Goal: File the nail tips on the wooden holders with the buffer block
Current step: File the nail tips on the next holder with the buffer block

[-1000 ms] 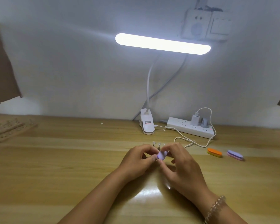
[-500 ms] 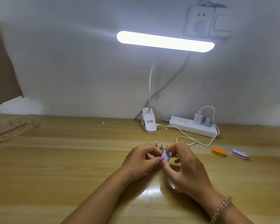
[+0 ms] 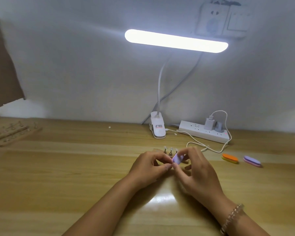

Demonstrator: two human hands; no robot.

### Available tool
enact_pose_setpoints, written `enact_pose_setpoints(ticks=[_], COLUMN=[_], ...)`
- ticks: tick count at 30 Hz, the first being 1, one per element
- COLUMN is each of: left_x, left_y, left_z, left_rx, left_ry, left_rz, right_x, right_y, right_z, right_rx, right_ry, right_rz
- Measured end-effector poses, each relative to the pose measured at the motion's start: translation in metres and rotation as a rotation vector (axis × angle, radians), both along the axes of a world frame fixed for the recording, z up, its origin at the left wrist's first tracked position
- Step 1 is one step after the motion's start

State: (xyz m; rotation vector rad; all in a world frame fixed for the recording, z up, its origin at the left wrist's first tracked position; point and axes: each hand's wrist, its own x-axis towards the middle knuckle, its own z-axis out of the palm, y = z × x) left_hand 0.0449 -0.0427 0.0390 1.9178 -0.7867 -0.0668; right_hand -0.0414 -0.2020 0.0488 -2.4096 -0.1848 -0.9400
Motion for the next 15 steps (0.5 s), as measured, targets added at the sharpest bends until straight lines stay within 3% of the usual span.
enact_pose_setpoints(ticks=[3, 8, 12, 15], left_x=[0.0006, 0.0002, 0.0017, 0.0004], left_y=[0.0011, -0.0008, 0.0009, 0.0001], left_z=[0.0003, -0.0015, 0.0004, -0.0005], left_rx=[-0.044, 0.023, -0.015, -0.019], left_ry=[0.022, -0.015, -0.019, -0.031], left_rz=[0.018, -0.005, -0.002, 0.007], right_x=[-0.0048, 0.0015, -0.0037, -0.0011], right_y=[0.0060, -0.0008, 0.0052, -0.0024], right_z=[-0.0006, 0.0008, -0.0025, -0.0005], right_rx=[-0.055, 0.049, -0.015, 0.114], right_ry=[0.011, -0.023, 0.012, -0.035], right_rz=[0.085, -0.003, 0.112, 0.045])
